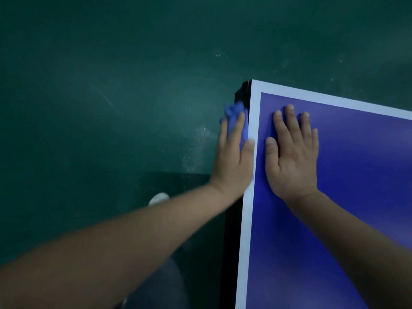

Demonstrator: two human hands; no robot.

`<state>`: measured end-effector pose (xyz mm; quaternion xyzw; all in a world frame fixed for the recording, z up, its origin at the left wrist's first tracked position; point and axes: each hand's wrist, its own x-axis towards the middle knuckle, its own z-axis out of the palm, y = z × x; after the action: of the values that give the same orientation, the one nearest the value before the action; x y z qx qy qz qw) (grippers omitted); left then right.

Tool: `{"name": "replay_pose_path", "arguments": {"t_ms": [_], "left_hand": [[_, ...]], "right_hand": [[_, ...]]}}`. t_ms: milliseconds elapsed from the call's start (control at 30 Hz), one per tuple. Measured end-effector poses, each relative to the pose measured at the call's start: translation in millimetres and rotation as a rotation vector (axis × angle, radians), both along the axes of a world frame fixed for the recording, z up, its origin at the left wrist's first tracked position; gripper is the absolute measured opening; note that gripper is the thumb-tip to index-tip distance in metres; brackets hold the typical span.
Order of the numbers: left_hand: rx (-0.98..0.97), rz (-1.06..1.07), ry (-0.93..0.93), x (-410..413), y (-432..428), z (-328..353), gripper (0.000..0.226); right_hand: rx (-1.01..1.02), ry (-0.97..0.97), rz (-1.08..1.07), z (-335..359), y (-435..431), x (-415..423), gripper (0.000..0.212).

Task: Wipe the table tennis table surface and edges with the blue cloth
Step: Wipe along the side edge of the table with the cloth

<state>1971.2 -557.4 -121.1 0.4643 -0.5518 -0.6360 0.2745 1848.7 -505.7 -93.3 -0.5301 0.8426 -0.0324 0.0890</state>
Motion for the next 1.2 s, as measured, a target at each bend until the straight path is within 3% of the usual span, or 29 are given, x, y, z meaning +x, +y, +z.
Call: {"name": "replay_pose_path", "arguments": {"t_ms": [133, 333, 467, 667, 800, 833, 900, 967, 1033, 1100, 1200], "left_hand": [[0.045, 0.097, -0.008, -25.5, -48.8, -5.0, 0.051], [0.007, 0.087, -0.064, 16.8, 29.7, 5.7, 0.048], [-0.039, 0.083, -0.079, 0.6, 7.3, 7.5, 0.051], [0.182, -0.035, -0.257, -6.6, -68.6, -36.1, 0.043], [-0.046, 0.007, -0.153, -0.9, -43.8, -12.2, 0.05], [-0.025, -0.052, -0.142, -2.1, -40.7, -12.9, 0.05], [0.206, -0.15, -0.18, -0.7, -55.1, -22.9, 0.047], [0.282, -0.159, -0.176, 6.2, -75.2, -30.7, 0.045], [0.117, -0.109, -0.109, 6.7, -88.7, -19.8, 0.046], [0.017, -0.128, -0.066, -1.1, -85.6, -4.9, 0.051], [0.222, -0.078, -0.135, -22.0, -70.3, 0.8, 0.053]], "right_hand": [[0.003, -0.008, 0.0, 1.5, -0.2, 1.8, 0.059], [-0.023, 0.0, 0.002, 1.4, 0.4, 2.0, 0.058], [-0.027, -0.002, 0.001, -0.1, 1.3, -0.5, 0.058], [-0.022, -0.022, -0.012, 4.8, 0.2, 1.6, 0.059], [0.01, -0.041, -0.026, 7.9, -2.1, 0.9, 0.057], [0.004, -0.051, -0.029, 9.7, -5.1, -0.9, 0.057], [-0.024, -0.055, -0.053, 12.5, -18.6, -9.5, 0.055], [-0.054, -0.049, -0.226, 10.2, -45.4, -19.0, 0.056], [-0.054, -0.057, -0.521, 2.9, -72.7, -22.3, 0.061], [-0.038, -0.018, -0.665, -3.7, -85.9, -19.1, 0.063], [-0.049, 0.016, -0.713, -3.9, -85.0, -16.1, 0.058]]}}
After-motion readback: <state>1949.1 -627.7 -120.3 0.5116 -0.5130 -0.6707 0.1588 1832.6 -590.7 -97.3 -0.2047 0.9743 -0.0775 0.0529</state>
